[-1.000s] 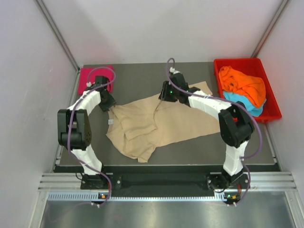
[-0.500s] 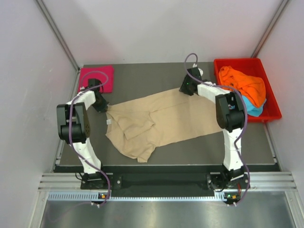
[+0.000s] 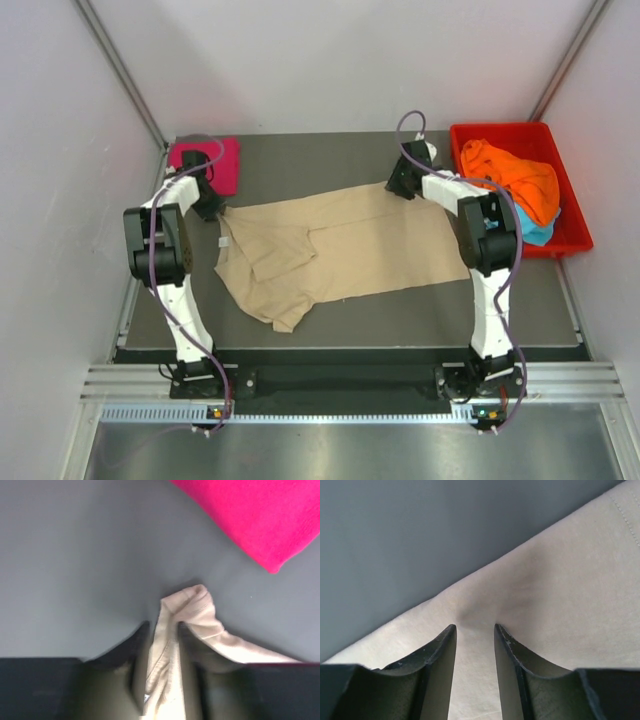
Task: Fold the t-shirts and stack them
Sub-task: Fold the tshirt
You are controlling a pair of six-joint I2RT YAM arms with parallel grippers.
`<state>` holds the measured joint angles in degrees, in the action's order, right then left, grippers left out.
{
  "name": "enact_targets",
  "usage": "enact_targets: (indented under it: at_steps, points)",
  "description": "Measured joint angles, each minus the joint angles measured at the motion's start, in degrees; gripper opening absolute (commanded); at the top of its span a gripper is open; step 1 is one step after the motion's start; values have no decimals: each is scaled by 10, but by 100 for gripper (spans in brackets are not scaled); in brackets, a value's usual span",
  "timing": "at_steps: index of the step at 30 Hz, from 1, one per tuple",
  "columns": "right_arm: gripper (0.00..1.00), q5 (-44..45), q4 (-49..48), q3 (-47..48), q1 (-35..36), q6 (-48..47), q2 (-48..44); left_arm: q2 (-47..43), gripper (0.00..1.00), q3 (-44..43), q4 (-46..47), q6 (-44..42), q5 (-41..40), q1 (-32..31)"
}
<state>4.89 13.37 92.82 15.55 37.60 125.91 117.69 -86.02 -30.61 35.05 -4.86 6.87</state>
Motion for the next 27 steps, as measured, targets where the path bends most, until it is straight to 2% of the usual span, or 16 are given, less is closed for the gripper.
enact_targets:
  at_steps: [1,3,4,5,10,12,14,16,23,27]
  points:
    - [39,-2,1,0,0,-4,0,2,41,-7,-3,-4,-9,0]
    - [40,-7,2,0,0,-13,-2,-6,44,-10,-12,-8,-24,2]
    - [41,-10,6,-2,0,-17,-6,-15,53,-9,-17,-9,-31,3]
    - [42,-15,11,-4,0,-21,-12,-27,55,-6,-22,-12,-36,3]
    - [51,-42,33,-69,0,-36,-105,-152,57,34,-49,-30,-33,3]
    - [54,-54,35,-101,0,-40,-158,-220,54,64,-63,-37,-23,-2]
    - [64,-63,36,-137,0,-43,-218,-284,53,110,-67,-37,-11,-15]
    - [72,-71,38,-172,0,-45,-270,-345,52,164,-82,-34,1,-42]
    - [75,-85,47,-267,0,-55,-372,-486,46,339,-151,26,22,-202]
    - [75,-89,54,-306,0,-57,-396,-581,43,398,-182,72,25,-253]
